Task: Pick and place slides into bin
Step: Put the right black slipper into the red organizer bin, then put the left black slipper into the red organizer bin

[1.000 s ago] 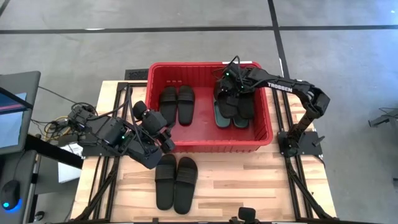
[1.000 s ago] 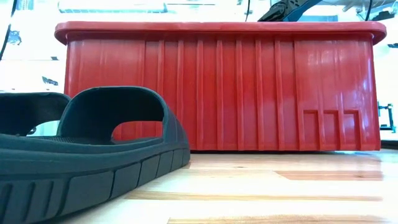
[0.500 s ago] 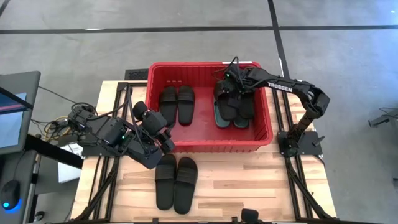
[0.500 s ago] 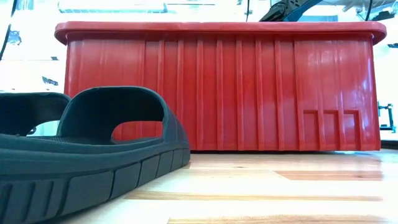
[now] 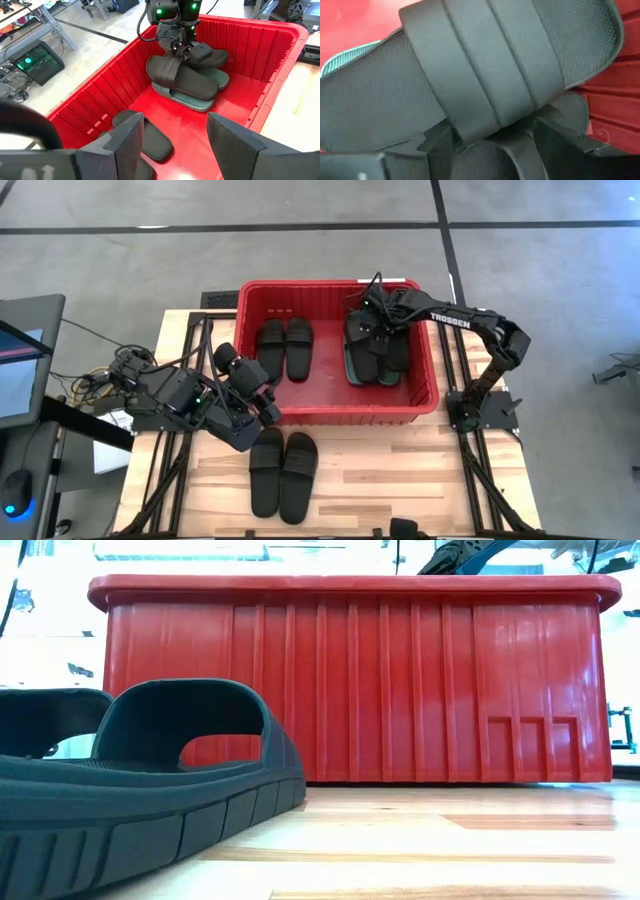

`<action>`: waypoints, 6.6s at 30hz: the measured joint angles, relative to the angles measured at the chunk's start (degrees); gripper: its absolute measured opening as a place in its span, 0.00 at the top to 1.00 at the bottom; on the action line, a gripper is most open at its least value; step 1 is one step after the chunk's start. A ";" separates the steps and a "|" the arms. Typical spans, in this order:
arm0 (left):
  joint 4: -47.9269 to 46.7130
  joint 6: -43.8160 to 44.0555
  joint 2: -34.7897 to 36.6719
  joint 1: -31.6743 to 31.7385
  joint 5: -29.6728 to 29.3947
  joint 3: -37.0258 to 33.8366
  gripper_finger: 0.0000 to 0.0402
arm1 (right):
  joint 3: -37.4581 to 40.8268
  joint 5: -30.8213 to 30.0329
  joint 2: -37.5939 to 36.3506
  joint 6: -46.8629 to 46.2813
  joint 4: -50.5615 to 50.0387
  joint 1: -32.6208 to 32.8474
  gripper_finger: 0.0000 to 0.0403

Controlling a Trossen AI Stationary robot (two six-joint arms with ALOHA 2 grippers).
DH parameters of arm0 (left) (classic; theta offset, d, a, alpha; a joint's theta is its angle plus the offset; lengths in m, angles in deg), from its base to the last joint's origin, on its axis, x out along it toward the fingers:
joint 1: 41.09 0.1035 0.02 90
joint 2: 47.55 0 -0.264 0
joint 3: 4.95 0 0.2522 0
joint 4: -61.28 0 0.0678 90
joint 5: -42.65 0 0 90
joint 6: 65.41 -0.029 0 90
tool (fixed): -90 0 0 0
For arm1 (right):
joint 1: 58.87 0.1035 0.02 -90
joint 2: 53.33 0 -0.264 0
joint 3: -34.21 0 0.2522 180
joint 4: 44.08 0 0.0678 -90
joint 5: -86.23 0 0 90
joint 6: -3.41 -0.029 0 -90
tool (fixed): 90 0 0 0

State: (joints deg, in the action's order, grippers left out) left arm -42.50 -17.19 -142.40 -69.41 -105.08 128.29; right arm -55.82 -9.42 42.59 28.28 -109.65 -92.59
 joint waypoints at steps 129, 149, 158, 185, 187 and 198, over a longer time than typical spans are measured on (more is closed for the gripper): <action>0.00 2.78 0.00 0.14 -2.94 0.02 0.49 | -7.87 10.14 10.93 17.70 15.86 1.95 0.58; 0.00 1.43 0.00 0.14 -2.75 0.02 0.49 | -23.49 11.80 10.93 18.71 9.33 8.35 0.56; 0.02 -3.75 0.00 0.14 -2.05 0.00 0.49 | -38.73 11.63 10.90 14.51 -0.59 13.23 0.55; -0.02 -9.61 3.10 -10.44 16.58 -13.87 0.49 | -53.18 12.89 7.25 -13.45 -21.30 41.69 0.60; -0.04 -5.48 3.63 -11.82 16.55 -18.01 0.49 | -53.29 12.10 6.56 -16.36 -18.76 44.00 0.61; 6.47 6.49 3.90 -20.11 16.94 -33.95 0.49 | -53.00 -1.95 6.49 -27.34 -13.88 57.06 0.65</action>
State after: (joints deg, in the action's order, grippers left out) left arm -36.03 -10.70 -138.51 -89.52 -88.14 94.34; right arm -108.82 -11.37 49.08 0.94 -123.52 -35.53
